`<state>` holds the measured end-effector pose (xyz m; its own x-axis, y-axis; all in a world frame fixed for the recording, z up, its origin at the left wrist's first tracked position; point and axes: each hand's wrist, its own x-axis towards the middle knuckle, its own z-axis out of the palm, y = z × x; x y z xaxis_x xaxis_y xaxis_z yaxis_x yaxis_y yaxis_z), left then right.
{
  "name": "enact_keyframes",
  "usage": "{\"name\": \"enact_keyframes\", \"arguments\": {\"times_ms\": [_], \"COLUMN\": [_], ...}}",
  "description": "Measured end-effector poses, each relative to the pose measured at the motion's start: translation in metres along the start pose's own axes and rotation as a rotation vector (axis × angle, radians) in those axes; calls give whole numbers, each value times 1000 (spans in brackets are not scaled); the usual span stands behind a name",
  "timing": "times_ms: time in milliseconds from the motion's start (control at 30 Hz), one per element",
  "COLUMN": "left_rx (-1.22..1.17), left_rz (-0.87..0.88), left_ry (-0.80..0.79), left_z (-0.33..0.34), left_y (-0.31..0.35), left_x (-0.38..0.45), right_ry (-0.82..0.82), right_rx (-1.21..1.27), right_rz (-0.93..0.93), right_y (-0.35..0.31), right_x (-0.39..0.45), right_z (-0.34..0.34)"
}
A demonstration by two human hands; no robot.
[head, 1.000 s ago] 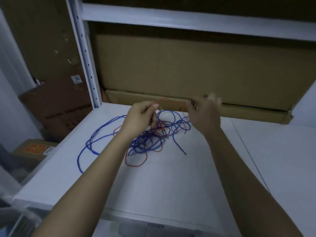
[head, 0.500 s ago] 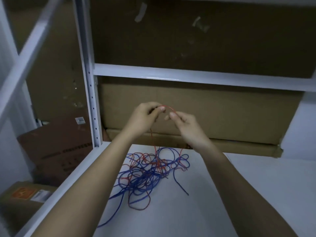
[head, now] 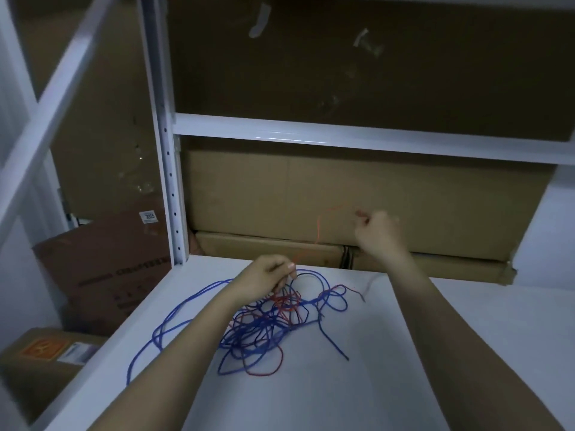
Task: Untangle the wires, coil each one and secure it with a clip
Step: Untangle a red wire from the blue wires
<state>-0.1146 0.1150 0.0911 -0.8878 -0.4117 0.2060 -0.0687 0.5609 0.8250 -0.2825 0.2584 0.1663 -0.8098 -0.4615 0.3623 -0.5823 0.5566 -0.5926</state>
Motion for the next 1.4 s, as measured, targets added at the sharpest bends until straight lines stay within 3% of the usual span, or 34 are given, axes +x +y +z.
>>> {"name": "enact_keyframes", "arguments": {"times_ms": [33, 67, 167, 267, 333, 433, 533, 600, 667, 733, 800, 900, 1000, 1100, 1233, 1300, 1400], "left_rx": [12, 31, 84, 102, 50, 13, 183, 286, 411, 475, 488, 497, 491, 437, 331, 315, 296], "left_rz": [11, 25, 84, 113, 88, 56, -15, -71, -108, -131, -136, -133, -103, -119, -147, -84, -14], "left_ry": [13, 21, 43, 85, 166, 203, 32, -97, -208, -275, -298, -310, -342, -402, -446, -377, -150], "left_z": [0, 1, 5, 6, 1, -5, -2, 8, 23, 36, 44, 50, 52, 50, 45, 45, 48], "left_y": [6, 12, 34, 48, 50, 41, 14, -12, -36, -51, -58, -65, -68, -61, -51, -46, -38], "left_x": [3, 6, 17, 26, 30, 27, 10, 0, -6, -10, -12, -8, -4, -3, 3, 10, 26], "right_ry": [-30, -29, -130, -455, -434, -348, -375, -656, -1028, -1201, -1158, -843, -538, -431, -376, -349, -176], "right_rx": [-204, -242, 76, 505, 648, 523, 371, 243, -107, -289, -148, 205, 52, -108, -81, -111, -49], "right_rz": [-87, -221, -574, -502, -331, -199, -280, -237, -183, -119, -78, 144, 188, 172, 240, 187, -17], "right_y": [7, 9, 2, -1, 7, 36, 70, 87, 95, 97, 96, 98, 106, 115, 122, 118, 108], "right_x": [-6, -14, -32, -39, -34, -30, -34, -40, -46, -49, -49, -40, -23, -13, -4, -5, -8], "right_z": [7, 14, 25, 34, 42, 47, 45, 41, 39, 38, 41, 63, 109, 149, 157, 144, 120]}}
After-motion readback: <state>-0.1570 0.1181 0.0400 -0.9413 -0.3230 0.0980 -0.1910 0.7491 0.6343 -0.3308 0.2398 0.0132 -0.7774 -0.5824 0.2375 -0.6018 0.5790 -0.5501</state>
